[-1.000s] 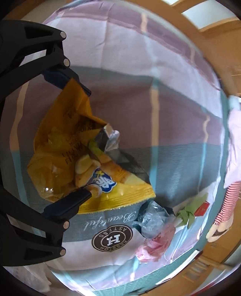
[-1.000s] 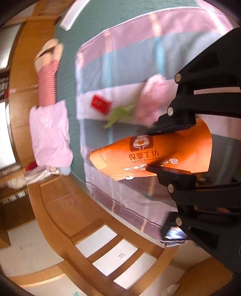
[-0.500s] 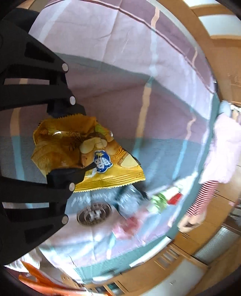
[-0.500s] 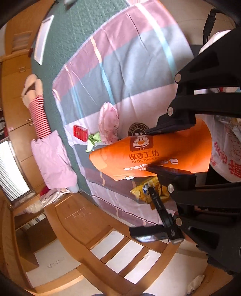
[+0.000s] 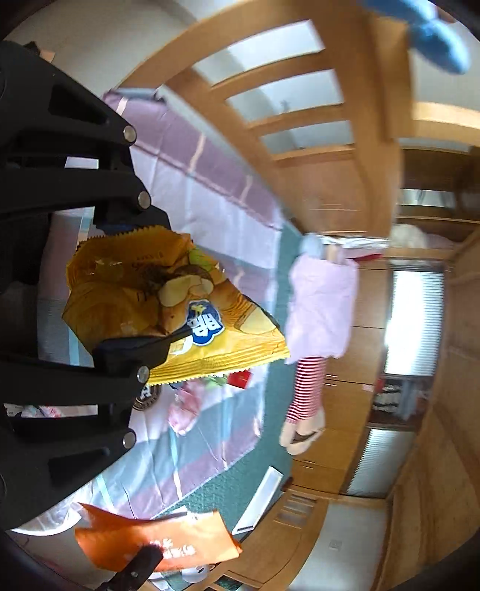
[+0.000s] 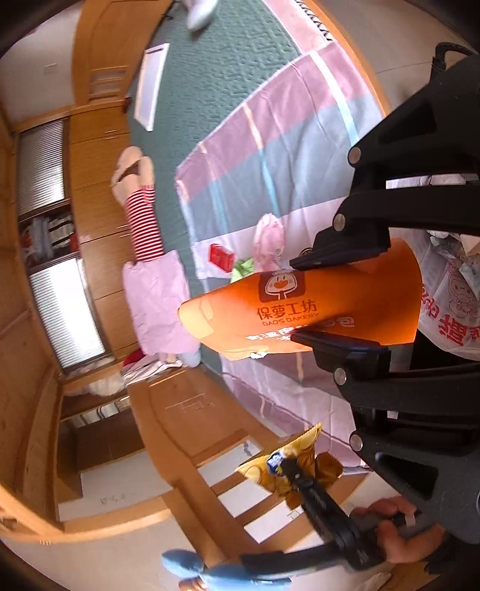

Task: Collect trash
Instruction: 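Lift and carry the orange bag and yellow chip bag toward the white bag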

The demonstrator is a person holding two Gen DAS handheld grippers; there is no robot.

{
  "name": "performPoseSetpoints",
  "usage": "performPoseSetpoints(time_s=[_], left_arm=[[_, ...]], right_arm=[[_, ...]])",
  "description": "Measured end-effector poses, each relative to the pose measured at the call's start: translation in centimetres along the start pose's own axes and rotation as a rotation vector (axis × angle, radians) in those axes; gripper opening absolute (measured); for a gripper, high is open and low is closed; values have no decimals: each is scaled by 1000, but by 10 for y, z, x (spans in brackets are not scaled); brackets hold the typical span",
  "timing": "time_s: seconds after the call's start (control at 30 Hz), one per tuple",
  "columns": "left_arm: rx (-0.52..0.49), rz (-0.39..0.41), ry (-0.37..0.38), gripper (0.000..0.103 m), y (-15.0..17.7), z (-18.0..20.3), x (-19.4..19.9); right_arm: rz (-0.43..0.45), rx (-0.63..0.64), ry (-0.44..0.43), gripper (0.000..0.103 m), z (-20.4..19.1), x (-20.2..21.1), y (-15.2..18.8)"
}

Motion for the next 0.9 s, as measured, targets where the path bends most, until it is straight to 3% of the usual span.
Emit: performPoseSetpoints(time_s=[0.33, 0.6, 0.9], left_arm=[[-54, 112, 11, 42, 4, 19, 78], [-81, 142, 39, 42, 13, 38, 102], [-126, 149, 84, 42, 21, 62, 114]], right_arm=[[91, 15, -17, 34, 0, 57, 0], [144, 30, -28, 34, 5, 93, 4], [136, 6, -21, 34, 20, 102, 12]])
Point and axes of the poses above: each gripper's, at about its wrist camera, not at the fingertips, and x roughly against the way its jaws point, z to its right, y to its underside, the point moved 1 cm from there along -x, roughly the way its jaws point, and after that the axes turned 4 degrees about -z, right-handed, at the moved point
